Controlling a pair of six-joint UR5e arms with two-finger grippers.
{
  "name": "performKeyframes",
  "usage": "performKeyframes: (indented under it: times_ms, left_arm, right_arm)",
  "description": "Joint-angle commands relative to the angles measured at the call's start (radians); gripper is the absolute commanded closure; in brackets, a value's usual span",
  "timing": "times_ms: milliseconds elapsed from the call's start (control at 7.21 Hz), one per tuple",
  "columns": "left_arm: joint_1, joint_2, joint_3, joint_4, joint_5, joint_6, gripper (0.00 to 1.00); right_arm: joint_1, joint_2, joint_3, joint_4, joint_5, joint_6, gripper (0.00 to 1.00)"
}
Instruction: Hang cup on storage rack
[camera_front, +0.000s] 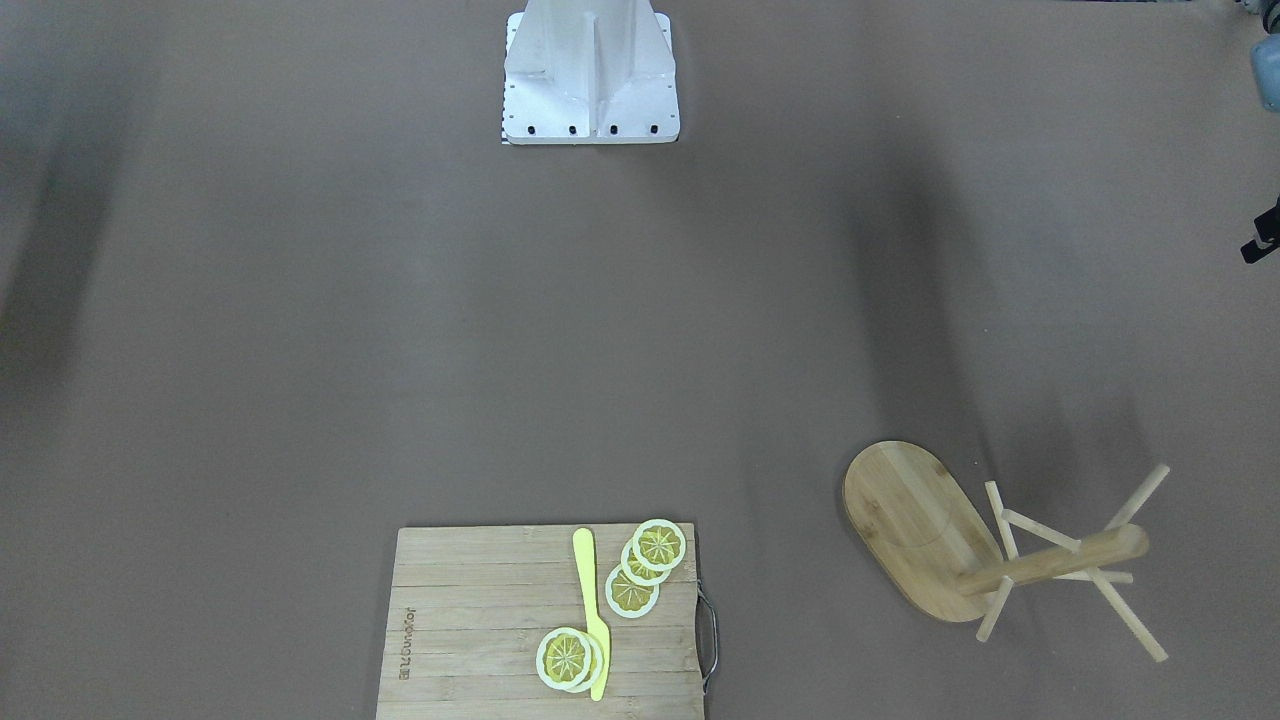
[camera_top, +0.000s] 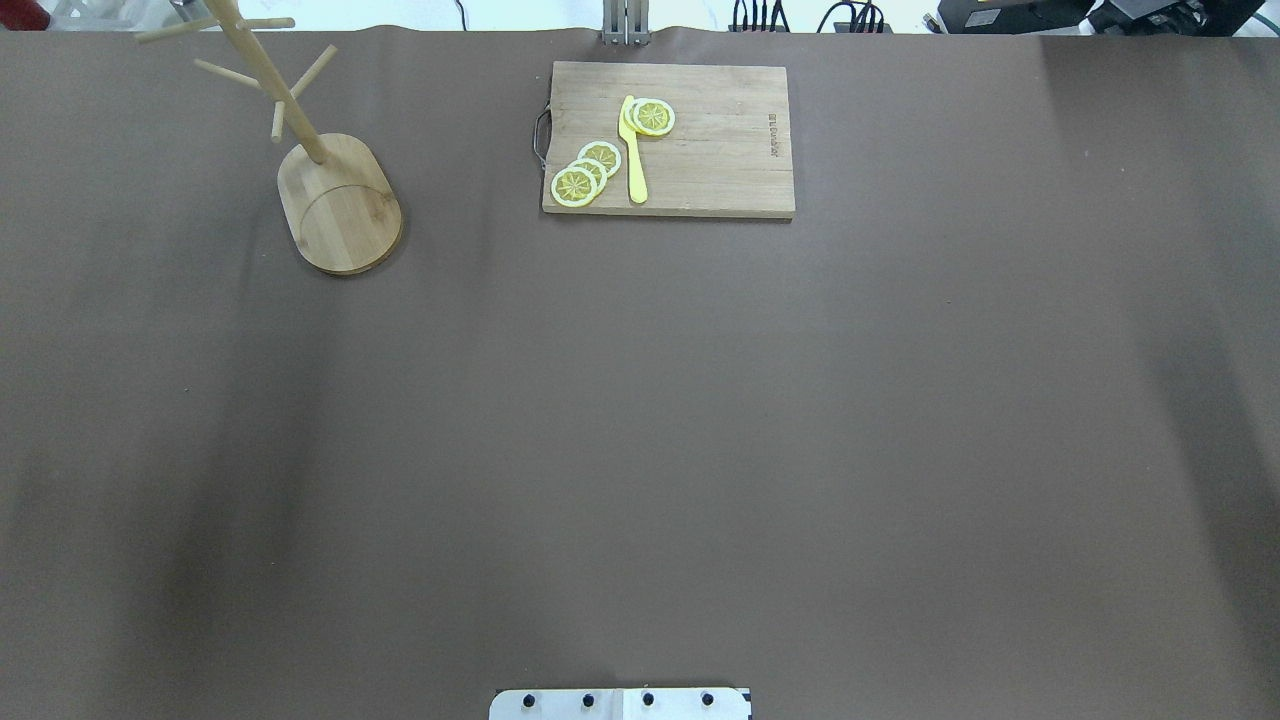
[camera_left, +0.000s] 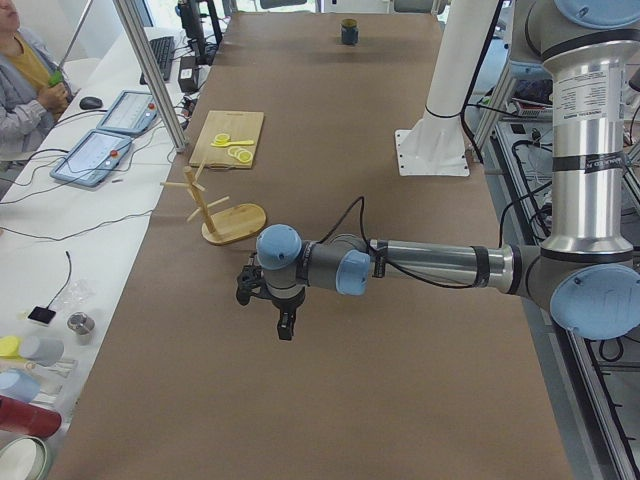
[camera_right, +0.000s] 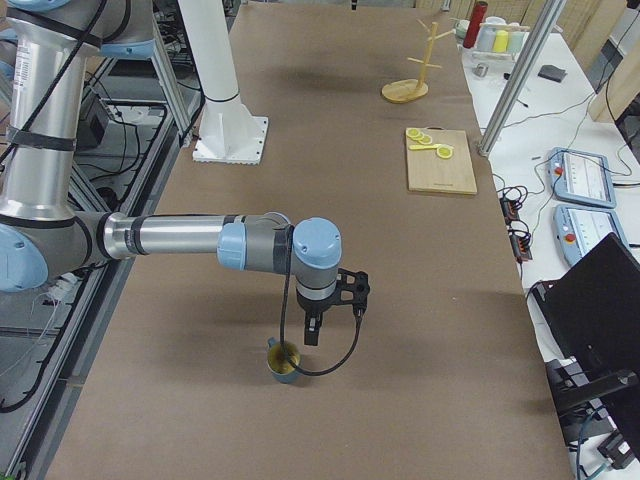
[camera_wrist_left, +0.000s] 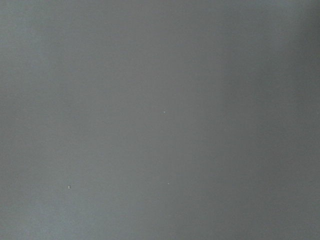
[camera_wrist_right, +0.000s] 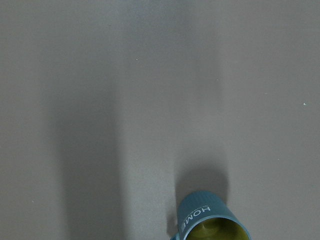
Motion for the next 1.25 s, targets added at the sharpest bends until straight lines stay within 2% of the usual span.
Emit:
performKeyframes:
  times_ms: [0,555,694,833,1110]
  left_arm:
    - [-0.006,0.039,-0.014,-0.024,-0.014,0.009,0.02]
    - [-0.014,0.035,-0.024,-0.037,0.005,0.010,0.02]
    - [-0.018,0.034,-0.037,-0.039,0.088,0.030,0.02]
    - [-0.018,0.035,-0.036,-0.026,0.117,0.125,0.02]
    - [-0.047,0.035,-0.045,0.052,0.105,0.152,0.02]
  right_arm:
    - [-0.002,-0.003,0.003,0.001,0.011,0.001,0.00]
    - [-0.002,-0.006,-0.008,0.004,0.006,0.001,0.00]
    - [-0.002,-0.005,-0.020,0.012,0.009,0.003,0.00]
    - [-0.002,-0.005,-0.020,0.012,0.002,0.006,0.00]
    - [-0.003,-0.005,-0.035,0.011,0.017,0.008,0.00]
